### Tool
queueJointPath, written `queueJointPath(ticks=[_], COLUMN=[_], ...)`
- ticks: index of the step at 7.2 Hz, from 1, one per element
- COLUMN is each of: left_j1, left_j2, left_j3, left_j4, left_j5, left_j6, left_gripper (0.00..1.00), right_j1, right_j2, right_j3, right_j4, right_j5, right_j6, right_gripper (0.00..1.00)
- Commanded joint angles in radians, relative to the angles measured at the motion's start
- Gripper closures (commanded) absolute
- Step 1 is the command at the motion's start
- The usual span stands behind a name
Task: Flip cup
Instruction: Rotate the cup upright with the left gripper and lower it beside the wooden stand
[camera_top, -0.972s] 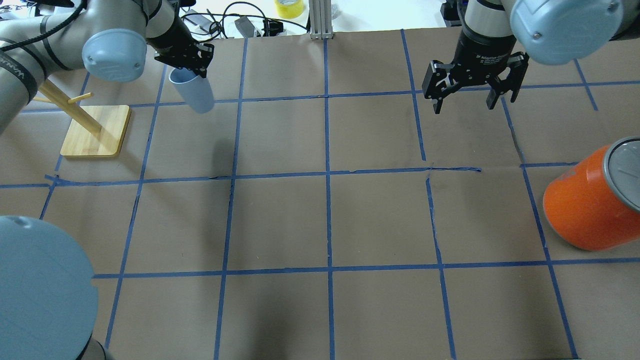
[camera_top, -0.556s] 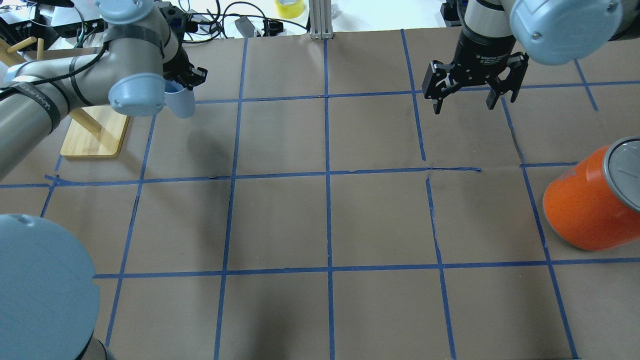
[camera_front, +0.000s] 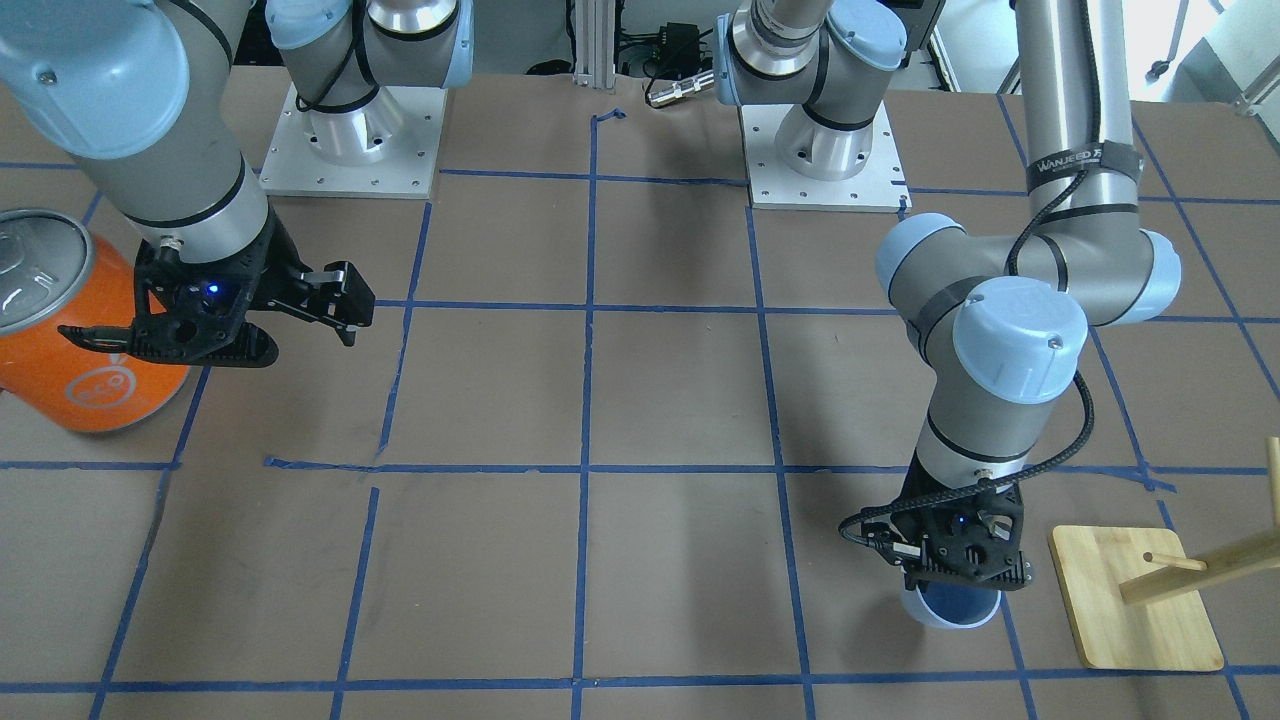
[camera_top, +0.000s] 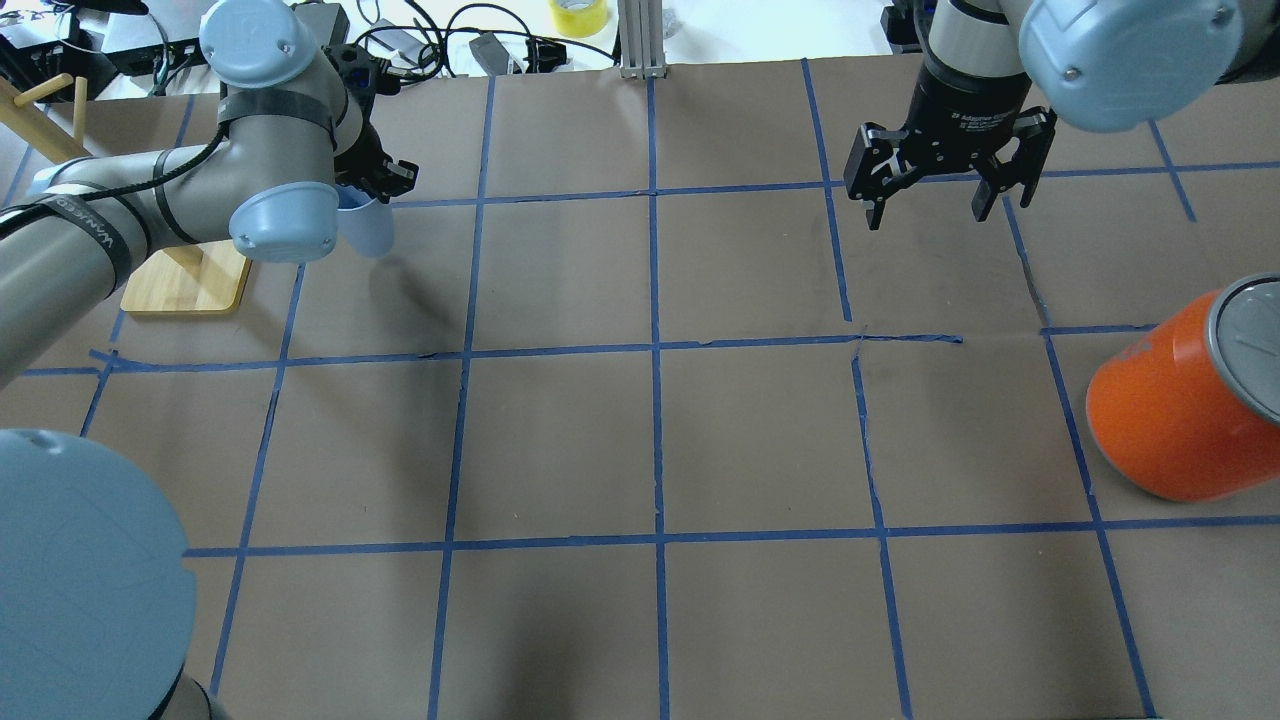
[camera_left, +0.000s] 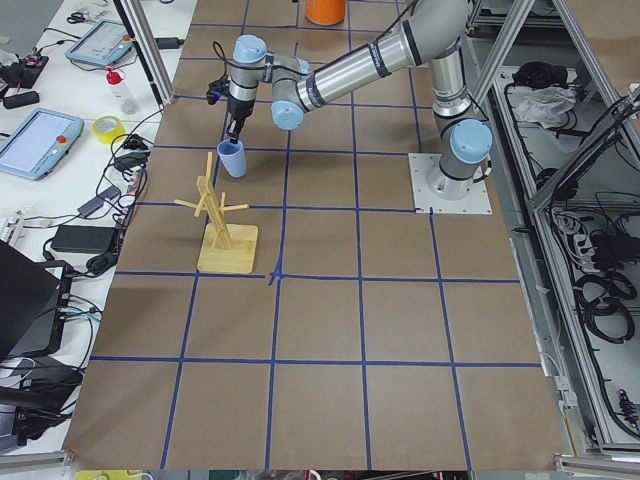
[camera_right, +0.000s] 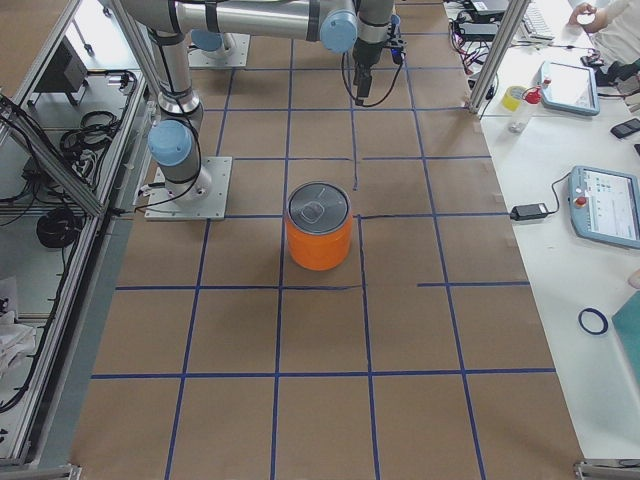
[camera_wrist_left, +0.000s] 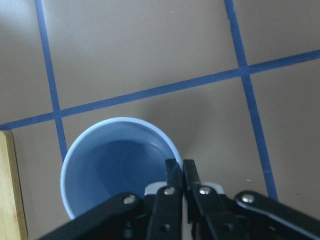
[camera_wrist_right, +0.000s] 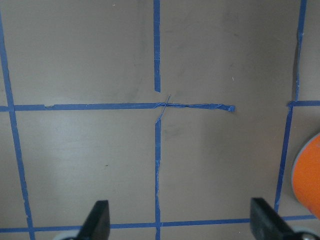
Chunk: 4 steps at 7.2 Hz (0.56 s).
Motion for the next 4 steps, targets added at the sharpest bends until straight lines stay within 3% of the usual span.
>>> queueJointPath(ticks=[1, 3, 4], left_j1=[0.002, -0.003, -0.004], left_j2=[0.017, 0.073, 0.128], left_j3=[0.010, 0.062, 0.136], left_j4=[-0.062, -0.176, -0.402], left_j5=[0.005, 0.003, 0.001], left_j6=[-0.004, -0.039, -0.062], left_gripper=[0.00, 0.00, 0.00], right_j1=[0.000, 0.000, 0.000], right_j2=[0.001, 0.001, 0.001], right_j3=[0.001, 0.001, 0.001], right_j4=[0.000, 0.000, -0.002], right_j5=[0.020, 0.028, 0.046], right_j6=[0.001, 0.003, 0.003], right_gripper=[0.00, 0.00, 0.00])
